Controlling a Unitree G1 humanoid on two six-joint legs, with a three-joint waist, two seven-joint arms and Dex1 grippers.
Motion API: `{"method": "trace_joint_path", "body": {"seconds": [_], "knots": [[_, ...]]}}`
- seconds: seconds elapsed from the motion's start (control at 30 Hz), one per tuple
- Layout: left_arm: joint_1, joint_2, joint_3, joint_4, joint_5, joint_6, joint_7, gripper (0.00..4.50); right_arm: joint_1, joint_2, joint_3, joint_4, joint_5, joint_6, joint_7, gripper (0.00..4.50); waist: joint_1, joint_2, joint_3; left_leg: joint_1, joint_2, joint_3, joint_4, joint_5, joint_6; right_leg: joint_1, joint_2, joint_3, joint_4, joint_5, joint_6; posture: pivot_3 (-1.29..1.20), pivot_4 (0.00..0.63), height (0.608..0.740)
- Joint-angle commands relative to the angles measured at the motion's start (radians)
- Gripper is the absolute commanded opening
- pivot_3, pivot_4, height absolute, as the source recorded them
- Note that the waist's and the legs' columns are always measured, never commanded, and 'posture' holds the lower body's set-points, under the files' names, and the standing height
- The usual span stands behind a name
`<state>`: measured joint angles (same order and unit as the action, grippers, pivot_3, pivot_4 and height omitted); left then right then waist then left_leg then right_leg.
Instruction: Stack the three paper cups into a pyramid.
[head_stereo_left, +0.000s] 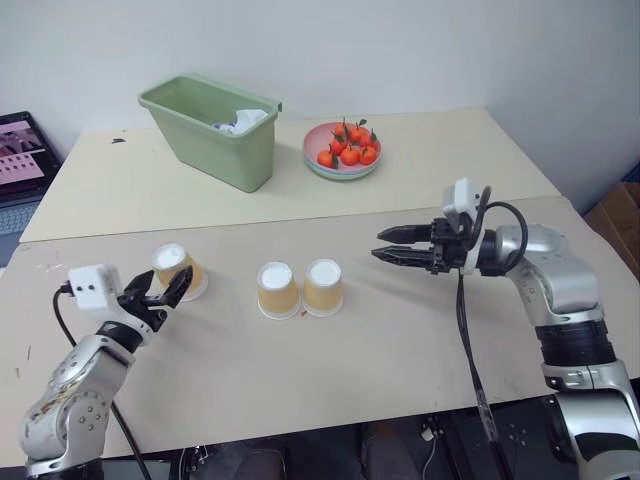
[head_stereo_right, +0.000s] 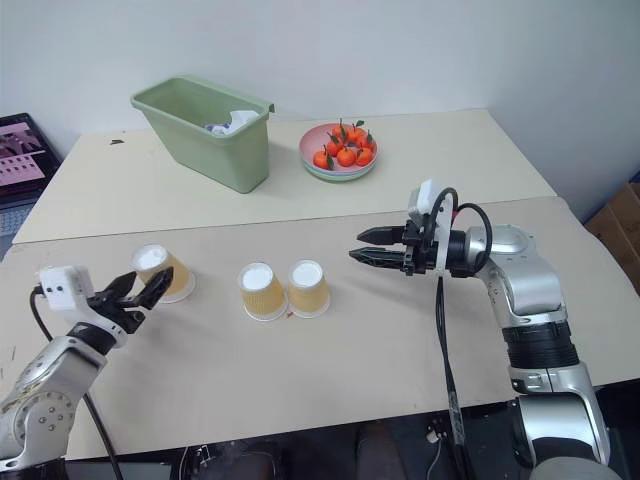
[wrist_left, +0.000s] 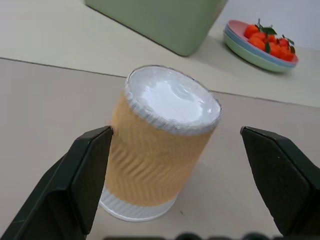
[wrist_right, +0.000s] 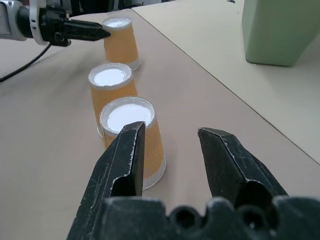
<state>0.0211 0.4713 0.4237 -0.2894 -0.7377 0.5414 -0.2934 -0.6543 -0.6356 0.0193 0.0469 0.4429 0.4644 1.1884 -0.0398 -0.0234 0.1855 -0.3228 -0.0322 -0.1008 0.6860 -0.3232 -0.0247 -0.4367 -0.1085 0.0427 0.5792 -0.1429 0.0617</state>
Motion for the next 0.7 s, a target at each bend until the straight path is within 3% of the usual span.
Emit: {"method": "trace_joint_path", "body": {"seconds": [0.03,0.63,0.7], "knots": [[-0.029,0.022,0.001,0.015,0.022,-0.027,-0.044,4.36,-0.007,-0.011,-0.045,-0.056,0.035,0.007,-0.016,2.12,0.0,0.0,0.0,0.0,0.0,0.0,0.0,0.0,0.0,0.0,0.0,0.0,0.0,0.0,0.0,0.0,0.15,0.728],[-0.175,0.01,-0.072,0.16,0.175,-0.094,-0.11,4.36,0.027,-0.02,-0.047,-0.08,0.04,0.002,-0.036,2.12,0.001,0.0,0.0,0.0,0.0,0.0,0.0,0.0,0.0,0.0,0.0,0.0,0.0,0.0,0.0,0.0,0.15,0.728],[-0.183,0.001,-0.079,0.167,0.185,-0.105,-0.114,3.85,0.03,-0.023,-0.048,-0.081,0.038,0.0,-0.036,2.06,0.001,0.0,0.0,0.0,0.0,0.0,0.0,0.0,0.0,0.0,0.0,0.0,0.0,0.0,0.0,0.0,0.15,0.728]]}}
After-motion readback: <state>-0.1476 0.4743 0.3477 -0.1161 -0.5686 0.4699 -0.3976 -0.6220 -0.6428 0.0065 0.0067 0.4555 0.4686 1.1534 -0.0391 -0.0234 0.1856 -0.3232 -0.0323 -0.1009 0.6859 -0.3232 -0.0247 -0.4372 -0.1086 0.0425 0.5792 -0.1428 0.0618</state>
